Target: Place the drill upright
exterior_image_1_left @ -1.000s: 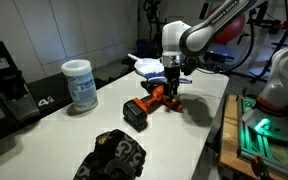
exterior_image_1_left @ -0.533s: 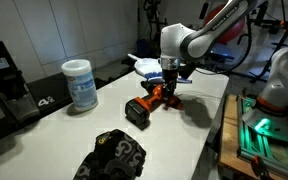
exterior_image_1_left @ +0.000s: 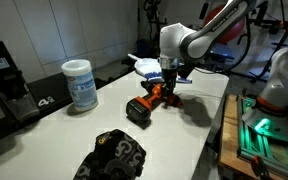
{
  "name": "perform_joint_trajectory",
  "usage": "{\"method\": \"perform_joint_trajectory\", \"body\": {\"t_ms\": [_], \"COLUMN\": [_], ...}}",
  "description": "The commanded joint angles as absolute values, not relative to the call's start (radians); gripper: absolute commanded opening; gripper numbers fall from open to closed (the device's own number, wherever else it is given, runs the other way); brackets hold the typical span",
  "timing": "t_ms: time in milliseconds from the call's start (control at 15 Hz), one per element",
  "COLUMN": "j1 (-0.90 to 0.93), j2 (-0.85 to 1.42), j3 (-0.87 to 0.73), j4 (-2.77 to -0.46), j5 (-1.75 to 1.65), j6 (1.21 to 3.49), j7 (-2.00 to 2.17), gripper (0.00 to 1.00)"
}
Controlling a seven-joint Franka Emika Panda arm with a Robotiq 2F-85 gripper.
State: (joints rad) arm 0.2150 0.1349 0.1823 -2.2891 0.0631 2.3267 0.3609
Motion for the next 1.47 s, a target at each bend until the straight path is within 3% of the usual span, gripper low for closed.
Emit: {"method": "perform_joint_trajectory", "body": {"t_ms": [0,867,1067,1133,1200,1400], "j1": [0.220,0.239,0.246,0.243,0.240,0.215], "j2": [0.104,0.089,0.111,0.111,0.108,0.084], "j3": [0.173,0.198,0.206,0.205,0.203,0.181], "j4": [-2.262,-1.965,-1.907,-1.908,-1.913,-1.964], "j5": [0.024,-0.180,-0.220,-0.220,-0.212,-0.089], "j6": [2.228,1.603,1.551,1.565,1.576,1.693], "j7": [0.388,0.509,0.490,0.482,0.456,0.543], "gripper": [0.34,0.34,0.34,0.76,0.86,1.00]}}
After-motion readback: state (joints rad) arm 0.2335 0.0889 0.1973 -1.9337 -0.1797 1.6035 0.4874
